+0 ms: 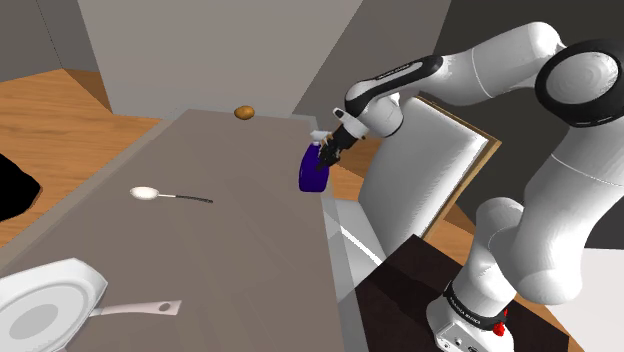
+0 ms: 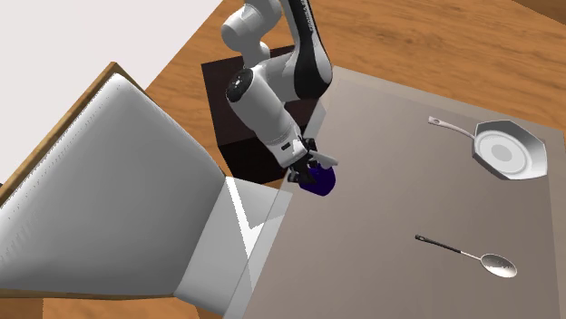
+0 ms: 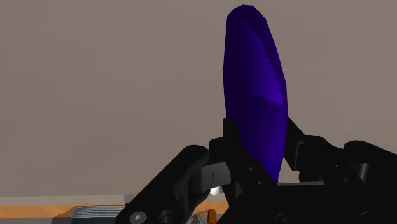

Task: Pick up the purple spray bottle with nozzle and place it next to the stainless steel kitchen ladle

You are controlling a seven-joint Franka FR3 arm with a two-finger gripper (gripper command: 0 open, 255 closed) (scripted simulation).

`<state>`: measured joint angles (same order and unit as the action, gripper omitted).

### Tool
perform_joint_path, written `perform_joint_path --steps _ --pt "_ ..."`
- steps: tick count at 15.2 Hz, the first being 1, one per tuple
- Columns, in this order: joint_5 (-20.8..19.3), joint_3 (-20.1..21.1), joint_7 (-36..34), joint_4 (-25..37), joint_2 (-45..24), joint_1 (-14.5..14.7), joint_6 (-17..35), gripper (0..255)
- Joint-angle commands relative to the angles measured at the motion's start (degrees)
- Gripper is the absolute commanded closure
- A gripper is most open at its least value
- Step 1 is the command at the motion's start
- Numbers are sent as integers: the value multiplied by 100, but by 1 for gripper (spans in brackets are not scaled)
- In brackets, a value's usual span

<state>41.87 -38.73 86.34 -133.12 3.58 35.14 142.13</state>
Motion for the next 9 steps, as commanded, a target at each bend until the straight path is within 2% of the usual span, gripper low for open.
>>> perform_joint_path --steps 1,9 --pt "-213 18 -200 38 118 -21 -67 255" --pt "-930 137 -895 244 535 -144 -413 255"
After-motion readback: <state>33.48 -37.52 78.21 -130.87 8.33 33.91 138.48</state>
